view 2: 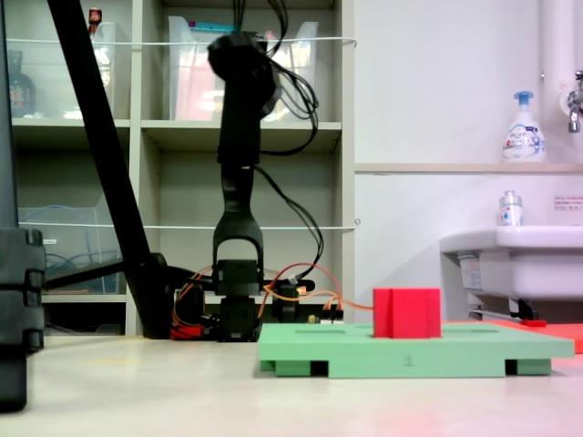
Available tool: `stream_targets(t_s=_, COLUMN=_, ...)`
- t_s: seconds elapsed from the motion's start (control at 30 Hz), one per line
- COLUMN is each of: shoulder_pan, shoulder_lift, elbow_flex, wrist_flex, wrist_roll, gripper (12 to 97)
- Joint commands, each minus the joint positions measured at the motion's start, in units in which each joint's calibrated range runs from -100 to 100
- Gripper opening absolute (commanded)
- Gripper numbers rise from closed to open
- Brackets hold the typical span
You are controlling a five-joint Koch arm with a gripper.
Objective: Put the cross columnar block into the corresponding hole
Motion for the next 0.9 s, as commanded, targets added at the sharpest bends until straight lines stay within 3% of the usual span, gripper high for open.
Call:
stream_targets(t_s=0.0, shoulder_pan=-1.61, shoulder_lift=-6.11, elbow_flex=-2.98, wrist_flex=0.26, wrist_roll=-2.25, gripper=60.4)
stream_targets(t_s=0.13, shoulder_pan=-5.42, shoulder_lift=-8.9, elbow_flex=-8.37, wrist_flex=1.22, wrist_roll=-2.34, gripper=60.4)
stream_targets(t_s=0.2, shoulder_pan=-4.64, shoulder_lift=-13.93, elbow_flex=-15.85, wrist_flex=5.94, wrist_roll=-2.59, gripper=60.3)
stream_targets(t_s=0.4, shoulder_pan=-5.13, shoulder_lift=-48.43, elbow_flex=-78.06, wrist_flex=69.4, wrist_roll=-10.55, gripper=54.2)
stream_targets(t_s=0.63, shoulder_pan=-4.2, shoulder_lift=-48.43, elbow_flex=-131.4, wrist_flex=110.32, wrist_roll=-17.83, gripper=52.5)
stream_targets(t_s=0.73, shoulder_pan=-3.32, shoulder_lift=-48.43, elbow_flex=-147.05, wrist_flex=115.04, wrist_roll=-19.63, gripper=52.2)
stream_targets(t_s=0.87, shoulder_pan=-2.44, shoulder_lift=-48.43, elbow_flex=-148.95, wrist_flex=114.27, wrist_roll=-19.63, gripper=52.1)
